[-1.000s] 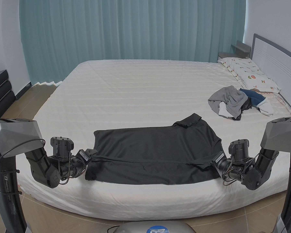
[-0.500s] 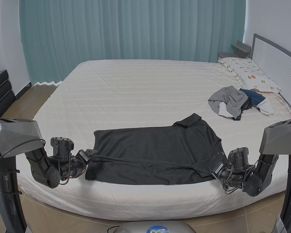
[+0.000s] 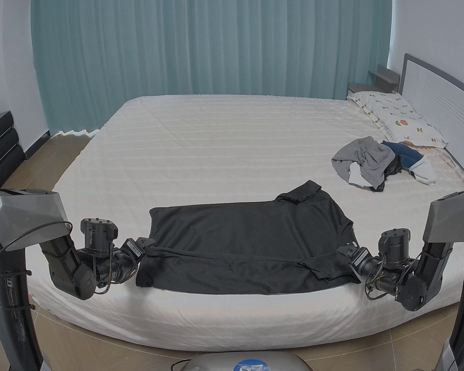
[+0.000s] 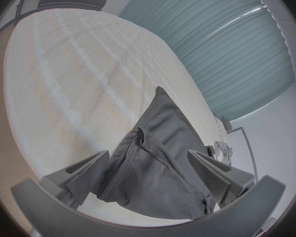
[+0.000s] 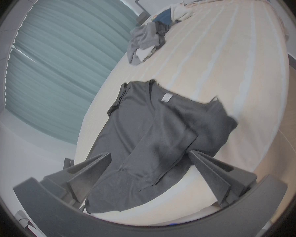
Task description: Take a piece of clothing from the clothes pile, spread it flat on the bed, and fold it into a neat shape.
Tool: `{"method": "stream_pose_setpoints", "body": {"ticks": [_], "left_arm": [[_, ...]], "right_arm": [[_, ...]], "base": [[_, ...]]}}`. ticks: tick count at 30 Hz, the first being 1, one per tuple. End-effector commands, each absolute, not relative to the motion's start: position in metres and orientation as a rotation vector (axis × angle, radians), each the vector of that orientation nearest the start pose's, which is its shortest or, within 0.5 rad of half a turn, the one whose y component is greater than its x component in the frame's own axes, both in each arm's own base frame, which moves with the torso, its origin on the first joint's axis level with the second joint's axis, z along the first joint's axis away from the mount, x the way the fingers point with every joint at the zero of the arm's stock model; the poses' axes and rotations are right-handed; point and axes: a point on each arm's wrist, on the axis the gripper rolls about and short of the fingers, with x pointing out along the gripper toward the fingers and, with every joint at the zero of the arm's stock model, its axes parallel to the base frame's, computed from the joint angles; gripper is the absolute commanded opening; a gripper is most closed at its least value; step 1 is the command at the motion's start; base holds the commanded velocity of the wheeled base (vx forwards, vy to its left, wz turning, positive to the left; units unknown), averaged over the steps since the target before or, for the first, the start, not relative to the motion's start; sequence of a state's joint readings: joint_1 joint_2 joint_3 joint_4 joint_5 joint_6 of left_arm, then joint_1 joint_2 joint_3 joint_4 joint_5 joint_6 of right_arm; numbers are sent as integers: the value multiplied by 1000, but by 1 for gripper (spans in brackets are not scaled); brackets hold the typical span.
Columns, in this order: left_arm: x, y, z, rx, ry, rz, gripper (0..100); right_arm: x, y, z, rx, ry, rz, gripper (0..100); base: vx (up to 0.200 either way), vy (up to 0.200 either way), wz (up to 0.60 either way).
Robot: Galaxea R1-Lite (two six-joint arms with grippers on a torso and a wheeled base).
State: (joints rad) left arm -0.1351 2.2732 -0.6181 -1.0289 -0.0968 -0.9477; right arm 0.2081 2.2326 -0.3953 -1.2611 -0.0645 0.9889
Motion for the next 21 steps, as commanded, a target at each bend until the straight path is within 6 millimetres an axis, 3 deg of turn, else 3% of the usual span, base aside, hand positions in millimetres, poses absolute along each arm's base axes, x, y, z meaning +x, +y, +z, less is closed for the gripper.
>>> {"method": "stream_pose_setpoints", "body": {"ticks": [1,12,21], "left_arm": [[334,-48,-12,-899,686,91,100],[334,-48,-12,-898,686,90,100],[334,-48,-12,-898,686,90,100]], "right_arm": [[291,41,-2,876,557,-187,100],[297,29,-22,925,612,-146,100],[303,31,-36,929,631,-128,100]], "base": [[0,0,0],[0,0,0],[0,0,0]]}}
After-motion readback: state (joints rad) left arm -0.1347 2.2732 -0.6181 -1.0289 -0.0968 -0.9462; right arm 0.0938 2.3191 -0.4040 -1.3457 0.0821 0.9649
